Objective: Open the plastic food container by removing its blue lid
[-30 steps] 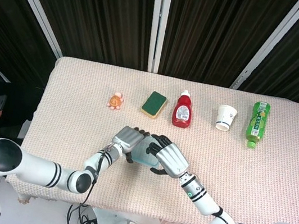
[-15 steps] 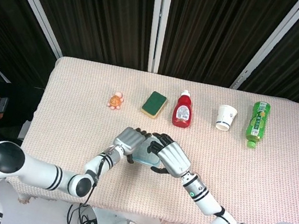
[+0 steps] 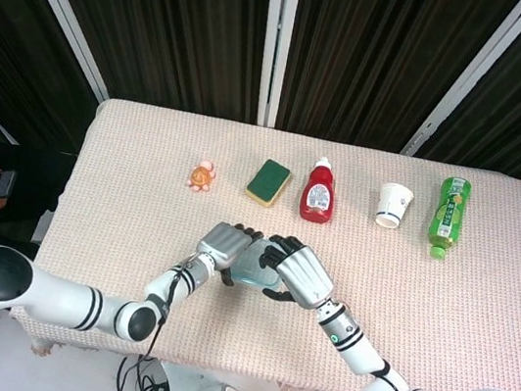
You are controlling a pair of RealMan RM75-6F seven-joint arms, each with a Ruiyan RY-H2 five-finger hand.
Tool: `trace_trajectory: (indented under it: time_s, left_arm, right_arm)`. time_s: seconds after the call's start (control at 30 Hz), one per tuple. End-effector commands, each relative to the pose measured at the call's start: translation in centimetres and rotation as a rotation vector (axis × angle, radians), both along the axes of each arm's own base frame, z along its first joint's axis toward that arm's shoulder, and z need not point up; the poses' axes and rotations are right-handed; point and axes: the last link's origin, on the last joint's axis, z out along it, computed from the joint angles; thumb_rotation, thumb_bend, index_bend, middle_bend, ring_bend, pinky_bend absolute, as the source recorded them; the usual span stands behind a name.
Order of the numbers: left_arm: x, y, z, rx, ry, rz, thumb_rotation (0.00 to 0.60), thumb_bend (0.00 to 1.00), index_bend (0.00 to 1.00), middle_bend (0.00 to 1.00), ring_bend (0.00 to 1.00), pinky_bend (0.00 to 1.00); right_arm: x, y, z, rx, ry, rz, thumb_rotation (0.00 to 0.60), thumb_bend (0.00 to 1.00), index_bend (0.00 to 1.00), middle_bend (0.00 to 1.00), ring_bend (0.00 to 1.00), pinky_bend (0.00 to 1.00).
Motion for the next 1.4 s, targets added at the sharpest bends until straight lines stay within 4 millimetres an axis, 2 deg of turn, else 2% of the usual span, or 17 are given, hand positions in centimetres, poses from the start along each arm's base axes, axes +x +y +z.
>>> trace_trajectory:
  time_s: [0.03,0.33,0.57,0.73,0.9,1.13,1.4]
  left_arm:
    - [-0.1,0.0,0.2,-0.004,-0.004,0.0,0.6,0.0,0.17,0.29,0.18,0.32]
    - [-0.4,-0.3,0.3,-0.007,-0.02,-0.007,0.6,0.0,0.15,0.27,0.18,0.29]
    - [-0.2,-0.6,0.9,-0.041,-0.074,0.026,0.6,0.0,0.08,0.2,0.14,0.26]
    - [-0.4,-0.8,1.1,-0.037,-0.076,0.012,0.6,0.0,0.07,0.16,0.1,0.22]
    - [-0.5,-1.1,1.7,-0.033,-0.112,0.016,0.6,0.0,0.05,0.13,0.05,0.16]
    - [-0.8,-1.6,2.7,-0.019,-0.136,-0.014,0.6,0.0,0.05,0.12,0.05,0.15]
    - [-1.3,-2.0,3.5,0.004,-0.148,-0.036,0.6,0.0,0.05,0.12,0.05,0.15]
  right_arm:
    - [0.2,0.0,0.0,-0.003,-0.027,0.005,0.6,0.38,0.55,0.47,0.3,0.44]
    - [0.1,-0.1,0.1,-0.014,-0.022,0.01,0.6,0.43,0.56,0.48,0.33,0.47]
    - [0.4,0.2,-0.7,-0.019,0.002,0.024,0.6,0.47,0.56,0.48,0.33,0.48]
    - [0.6,0.2,-1.1,-0.038,-0.003,0.025,0.6,0.55,0.58,0.48,0.33,0.48]
    - [0.4,0.2,-1.2,-0.054,-0.009,0.017,0.6,0.64,0.65,0.5,0.34,0.5]
    - [0.2,0.1,-1.0,-0.07,-0.021,0.011,0.6,0.82,0.7,0.52,0.36,0.52]
    - [0.3,-0.3,-0.9,-0.07,-0.006,0.01,0.6,0.94,0.71,0.52,0.37,0.52]
